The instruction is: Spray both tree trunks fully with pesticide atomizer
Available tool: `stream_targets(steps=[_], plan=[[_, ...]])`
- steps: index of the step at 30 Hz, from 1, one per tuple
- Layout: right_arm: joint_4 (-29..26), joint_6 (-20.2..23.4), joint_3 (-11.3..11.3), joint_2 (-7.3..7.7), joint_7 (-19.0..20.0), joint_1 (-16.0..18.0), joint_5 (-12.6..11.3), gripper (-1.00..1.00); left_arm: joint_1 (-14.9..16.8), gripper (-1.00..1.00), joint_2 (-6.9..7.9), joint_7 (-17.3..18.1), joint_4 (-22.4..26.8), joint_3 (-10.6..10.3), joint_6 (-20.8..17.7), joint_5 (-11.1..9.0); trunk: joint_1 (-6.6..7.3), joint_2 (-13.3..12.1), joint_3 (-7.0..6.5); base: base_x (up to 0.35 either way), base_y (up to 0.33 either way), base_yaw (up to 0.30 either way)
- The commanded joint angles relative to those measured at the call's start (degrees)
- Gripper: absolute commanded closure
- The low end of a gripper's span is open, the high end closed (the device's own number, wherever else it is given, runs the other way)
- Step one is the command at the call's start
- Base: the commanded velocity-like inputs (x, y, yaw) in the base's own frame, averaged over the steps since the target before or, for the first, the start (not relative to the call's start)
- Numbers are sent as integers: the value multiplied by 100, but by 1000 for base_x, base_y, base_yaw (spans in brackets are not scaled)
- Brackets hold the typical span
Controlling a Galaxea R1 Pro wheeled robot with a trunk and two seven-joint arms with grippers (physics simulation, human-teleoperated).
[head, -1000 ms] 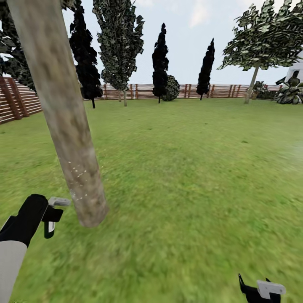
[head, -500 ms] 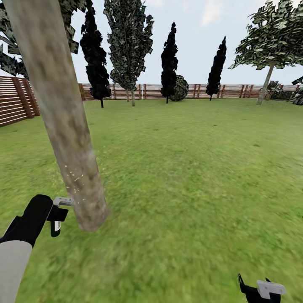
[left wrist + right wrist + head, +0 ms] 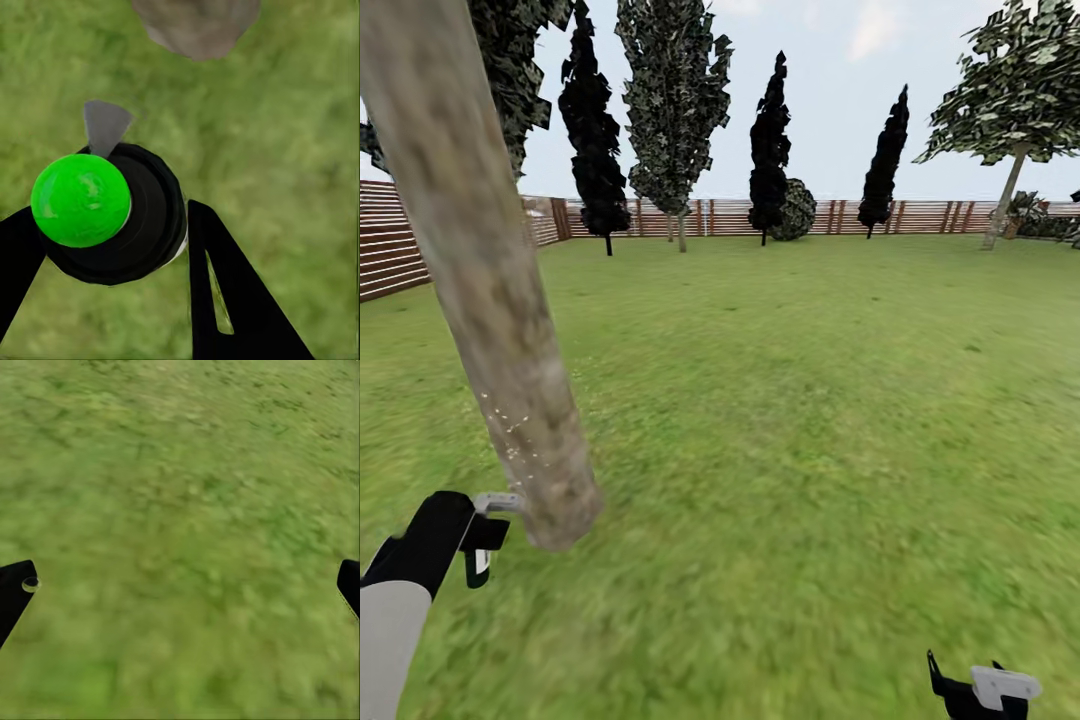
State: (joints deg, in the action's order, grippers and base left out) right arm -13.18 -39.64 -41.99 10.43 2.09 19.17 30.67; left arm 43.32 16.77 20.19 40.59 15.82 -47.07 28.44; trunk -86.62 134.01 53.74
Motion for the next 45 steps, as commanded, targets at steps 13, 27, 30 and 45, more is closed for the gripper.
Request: stream_targets(steps=[13,27,30,45], plan=[[8,0,2,11,-7,-1,10,-100,1,100,-202,-76,-78,27,40,21,0,0,0,145,-231,3],[8,0,-2,3,-7,-1,0,-100,-106,100,-126,-498,-103,70,40,30,0,0,0,86,-267,242],[7,0,1,3,-7,-1,1,-100,-113,100,-189,-547,-86,79,40,10,0,0,0,215,-226,105],[25,0,7,-4,1,-1,18,-100,-540,100,-295,-1270,-811,765,1086,-340,0,0,0,244,-201,3]])
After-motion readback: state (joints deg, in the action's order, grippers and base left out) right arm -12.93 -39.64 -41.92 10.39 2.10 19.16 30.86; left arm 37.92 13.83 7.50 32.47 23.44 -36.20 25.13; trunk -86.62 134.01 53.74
